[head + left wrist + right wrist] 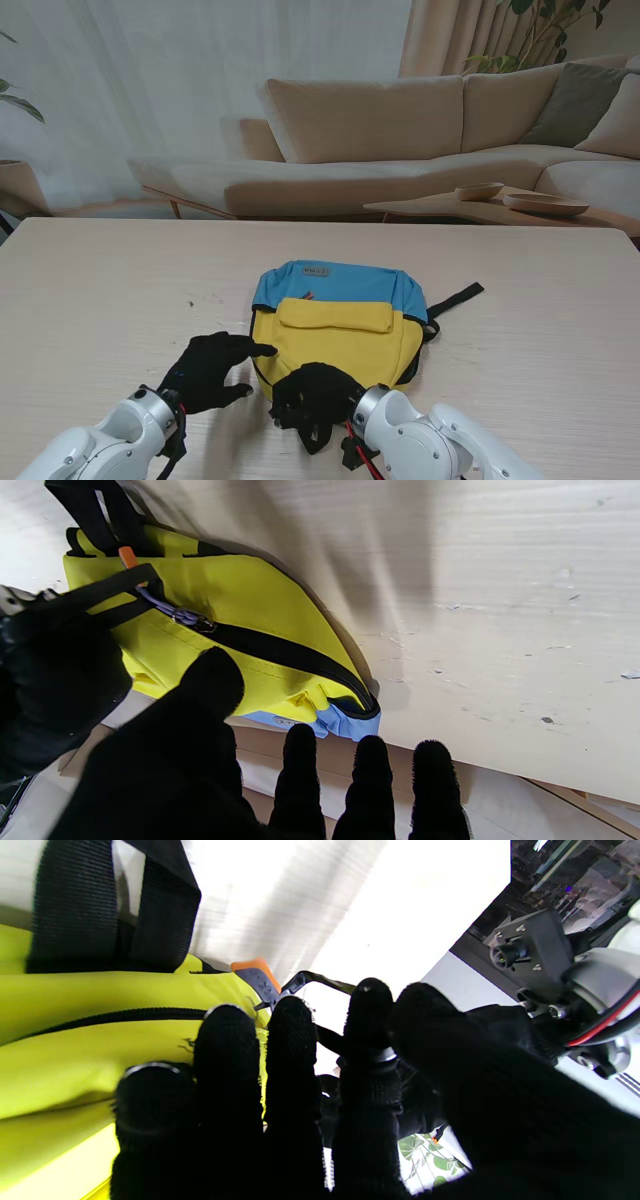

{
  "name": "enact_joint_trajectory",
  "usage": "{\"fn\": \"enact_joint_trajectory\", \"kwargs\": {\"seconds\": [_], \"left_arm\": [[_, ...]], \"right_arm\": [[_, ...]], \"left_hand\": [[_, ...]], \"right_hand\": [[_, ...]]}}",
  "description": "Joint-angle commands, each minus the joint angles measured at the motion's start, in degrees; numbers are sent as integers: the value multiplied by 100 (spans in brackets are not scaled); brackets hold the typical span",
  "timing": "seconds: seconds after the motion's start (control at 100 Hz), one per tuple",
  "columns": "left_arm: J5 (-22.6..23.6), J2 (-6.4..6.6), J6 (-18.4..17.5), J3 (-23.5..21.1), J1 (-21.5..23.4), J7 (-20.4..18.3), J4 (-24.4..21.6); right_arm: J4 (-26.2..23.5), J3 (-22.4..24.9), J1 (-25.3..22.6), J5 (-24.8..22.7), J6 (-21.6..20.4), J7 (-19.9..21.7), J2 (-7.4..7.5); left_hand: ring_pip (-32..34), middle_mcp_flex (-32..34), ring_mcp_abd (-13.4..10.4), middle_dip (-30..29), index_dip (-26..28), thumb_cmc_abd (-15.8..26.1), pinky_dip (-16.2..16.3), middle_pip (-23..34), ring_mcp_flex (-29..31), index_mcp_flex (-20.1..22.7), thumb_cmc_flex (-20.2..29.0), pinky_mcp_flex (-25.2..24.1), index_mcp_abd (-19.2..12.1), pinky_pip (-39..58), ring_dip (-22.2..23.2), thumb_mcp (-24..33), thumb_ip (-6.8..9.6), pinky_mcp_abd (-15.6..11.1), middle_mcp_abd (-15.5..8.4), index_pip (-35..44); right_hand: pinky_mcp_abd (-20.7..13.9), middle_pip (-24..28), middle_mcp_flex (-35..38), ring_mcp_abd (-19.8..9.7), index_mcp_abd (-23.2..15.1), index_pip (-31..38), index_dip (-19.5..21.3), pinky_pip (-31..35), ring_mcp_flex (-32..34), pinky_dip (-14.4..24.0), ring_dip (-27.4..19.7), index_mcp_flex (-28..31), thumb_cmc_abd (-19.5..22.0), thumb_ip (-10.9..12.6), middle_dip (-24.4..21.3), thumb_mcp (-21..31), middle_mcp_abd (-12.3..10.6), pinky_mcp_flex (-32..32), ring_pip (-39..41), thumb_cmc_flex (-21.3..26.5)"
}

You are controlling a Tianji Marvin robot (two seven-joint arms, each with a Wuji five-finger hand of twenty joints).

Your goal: Pack books into the school bag then zip close the school bag

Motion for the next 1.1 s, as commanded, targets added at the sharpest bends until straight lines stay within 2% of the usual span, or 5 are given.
{"fn": "enact_joint_trajectory", "kwargs": {"seconds": [0.0,0.36,0.57,0.87,1.09], "left_arm": [[-41,-48,52,43,-37,-17,34],[-404,-70,412,421,-452,50,341],[-780,-71,464,562,-660,-46,473],[-790,-66,542,662,-830,-90,595],[-861,-132,626,685,-863,251,666]], "right_arm": [[25,6,-88,-20,-38,108,9],[55,80,-120,-66,-127,126,19],[88,126,-132,-71,-148,147,24],[104,177,-142,-86,-200,160,29],[80,406,-277,-197,-386,223,59]], "left_hand": [[4,-236,-119,-87,-175,24,124,-142,-175,-268,-24,-105,-208,-228,15,175,117,-114,-172,-309],[15,-237,-136,77,556,36,341,-89,-201,423,167,-107,273,-396,88,313,116,-135,-56,1224],[186,-32,-91,247,2699,-377,344,363,-175,1696,1305,-95,298,-303,151,-406,-57,-97,-5,3638],[389,317,1,159,2012,-310,338,363,-96,2410,1394,-93,34,-199,189,-364,-116,-58,44,3115],[541,605,68,629,4333,-275,265,834,-23,2489,1230,-95,173,-7,229,250,-196,-39,5,3947]], "right_hand": [[-41,-8,129,105,-97,134,121,452,174,-21,-24,233,-120,-196,0,196,55,-13,40,180],[-39,-7,127,103,-113,122,189,447,172,-13,-25,246,-121,-195,-6,200,40,-14,29,173],[-36,-14,119,101,-107,107,216,433,165,-11,-27,252,-124,-192,-12,203,45,-38,19,178],[-26,-12,126,102,-134,98,252,427,164,-4,-26,263,-118,-185,-14,209,38,-38,13,163],[-42,14,139,92,-99,118,306,428,187,3,-27,264,-105,-143,-4,246,30,-30,11,105]]}}
